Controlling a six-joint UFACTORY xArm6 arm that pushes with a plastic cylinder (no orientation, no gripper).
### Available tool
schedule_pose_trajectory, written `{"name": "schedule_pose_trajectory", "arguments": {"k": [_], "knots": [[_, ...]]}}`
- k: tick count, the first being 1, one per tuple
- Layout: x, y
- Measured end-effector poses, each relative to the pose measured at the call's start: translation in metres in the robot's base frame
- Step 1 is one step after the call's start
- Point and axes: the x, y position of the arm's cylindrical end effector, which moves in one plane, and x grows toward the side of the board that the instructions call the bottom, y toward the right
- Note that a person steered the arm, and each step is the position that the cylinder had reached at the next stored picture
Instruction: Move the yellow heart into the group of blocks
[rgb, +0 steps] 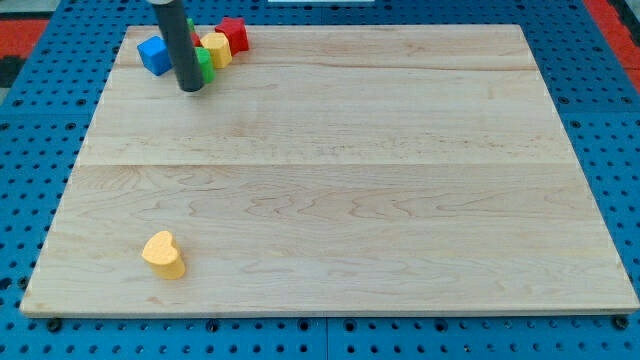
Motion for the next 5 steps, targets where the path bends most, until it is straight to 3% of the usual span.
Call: {"name": "schedule_pose_trajectory", "arguments": {"k": [1,2,3,4,5], "knots": [[0.038,0.085],[0.168,0.112],[0.268,0.100],[0.291,0.014],[0.230,-0.058]]}}
